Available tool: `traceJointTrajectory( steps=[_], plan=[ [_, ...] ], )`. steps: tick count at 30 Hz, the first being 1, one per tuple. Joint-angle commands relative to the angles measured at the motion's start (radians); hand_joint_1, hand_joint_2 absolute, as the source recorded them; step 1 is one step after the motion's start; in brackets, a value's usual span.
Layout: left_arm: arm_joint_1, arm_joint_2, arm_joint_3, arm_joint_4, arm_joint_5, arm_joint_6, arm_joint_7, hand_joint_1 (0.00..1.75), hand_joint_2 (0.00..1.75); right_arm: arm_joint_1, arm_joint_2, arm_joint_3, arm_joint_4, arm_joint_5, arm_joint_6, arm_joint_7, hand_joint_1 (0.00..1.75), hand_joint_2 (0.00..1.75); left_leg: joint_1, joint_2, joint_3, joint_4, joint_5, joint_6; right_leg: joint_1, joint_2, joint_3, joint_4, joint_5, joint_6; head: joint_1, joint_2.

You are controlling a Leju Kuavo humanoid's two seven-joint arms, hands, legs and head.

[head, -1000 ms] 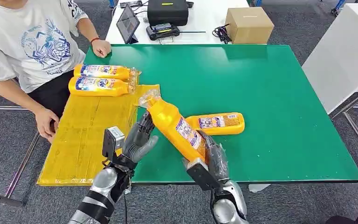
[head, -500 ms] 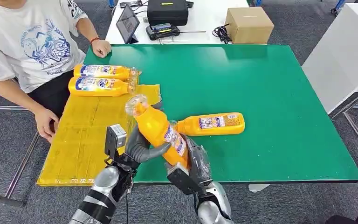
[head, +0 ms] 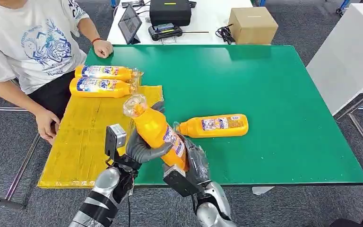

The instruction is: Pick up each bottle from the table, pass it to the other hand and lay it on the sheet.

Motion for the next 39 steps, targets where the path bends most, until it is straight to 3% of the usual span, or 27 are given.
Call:
traceJointTrajectory(
  steps=[1, 2, 3, 16, 24, 25, 26, 27, 28, 34, 39],
  plan=[
    [-0.040, 0.015, -0.017, 0.018, 0.127, -0.101, 0.005, 0.00, 1.75, -0.060, -0.018, 0.102, 0.130, 0.006, 0.033, 0.008, 1.75, 1.75, 0.001, 0.001, 0.003, -0.001, -0.001, -0.002, 0.001, 0.001, 0.003, -0.001, 0.000, -0.002, 0.000, 0.000],
    [-0.035, 0.017, -0.014, 0.005, 0.149, -0.115, -0.004, 0.52, 1.75, -0.061, -0.017, 0.103, 0.141, 0.006, 0.036, 0.013, 1.75, 1.75, 0.001, 0.001, 0.002, -0.001, 0.000, -0.001, 0.001, 0.001, 0.001, -0.001, 0.000, -0.001, 0.000, 0.000],
    [-0.032, 0.019, -0.011, 0.000, 0.172, -0.134, 0.000, 1.75, 1.75, -0.061, -0.018, 0.106, 0.150, 0.005, 0.041, 0.012, 1.75, 1.75, 0.001, 0.002, 0.004, -0.001, -0.001, -0.002, 0.002, 0.001, 0.004, -0.001, 0.000, -0.002, 0.000, 0.000],
    [-0.039, 0.048, -0.044, 0.050, 0.249, -0.251, 0.036, 1.75, 1.75, -0.075, -0.013, 0.097, 0.185, 0.009, 0.048, 0.019, 1.75, 1.75, 0.001, 0.000, 0.003, -0.001, 0.000, -0.001, 0.001, -0.001, 0.003, -0.001, 0.000, -0.002, 0.000, 0.000],
    [-0.050, 0.054, -0.042, 0.062, 0.173, -0.186, 0.013, 1.75, 1.75, -0.070, -0.010, 0.093, 0.179, 0.005, 0.043, 0.016, 1.75, 1.75, 0.001, -0.001, 0.002, 0.000, 0.000, -0.001, 0.001, -0.001, 0.002, -0.001, 0.000, -0.001, 0.000, 0.000],
    [-0.051, 0.056, -0.041, 0.060, 0.166, -0.182, 0.009, 1.75, 1.75, -0.069, -0.010, 0.093, 0.176, 0.005, 0.043, 0.016, 1.62, 1.75, 0.002, -0.001, 0.003, 0.000, -0.001, -0.002, 0.002, -0.002, 0.003, -0.001, -0.001, -0.002, 0.000, 0.000],
    [-0.054, 0.057, -0.034, 0.052, 0.130, -0.138, -0.008, 1.75, 1.75, -0.059, -0.003, 0.076, 0.158, 0.000, 0.004, 0.012, 0.00, 1.75, 0.002, -0.001, 0.005, 0.000, -0.001, -0.002, 0.002, -0.002, 0.005, -0.001, -0.001, -0.003, 0.000, 0.000],
    [-0.053, 0.059, -0.027, 0.039, 0.088, -0.090, -0.028, 1.75, 1.75, -0.049, 0.000, 0.065, 0.137, -0.009, -0.011, 0.016, 0.00, 1.75, 0.002, -0.001, 0.003, 0.000, -0.001, -0.002, 0.002, -0.001, 0.003, -0.001, -0.001, -0.002, 0.000, 0.000],
    [-0.053, 0.060, -0.015, 0.027, 0.076, -0.071, -0.030, 1.75, 1.75, -0.042, -0.005, 0.056, 0.109, -0.020, -0.015, 0.021, 0.00, 0.00, 0.002, -0.001, 0.005, -0.001, -0.001, -0.002, 0.002, -0.002, 0.005, -0.002, -0.001, -0.003, 0.000, 0.000],
    [-0.050, 0.066, -0.006, 0.003, 0.032, -0.043, -0.032, 1.75, 1.75, -0.030, -0.012, 0.041, 0.065, -0.034, -0.013, 0.033, 0.00, 0.00, 0.001, 0.001, 0.002, 0.000, 0.000, -0.002, 0.001, -0.001, 0.001, 0.000, -0.001, -0.002, 0.000, 0.000],
    [-0.095, 0.088, 0.079, -0.006, -0.183, 0.225, -0.081, 1.75, 1.75, 0.026, -0.032, -0.050, -0.187, -0.158, -0.074, -0.020, 0.00, 0.00, 0.001, 0.000, 0.002, 0.000, -0.001, -0.002, 0.001, -0.001, 0.002, 0.000, -0.001, -0.002, 0.000, 0.000]
  ],
)
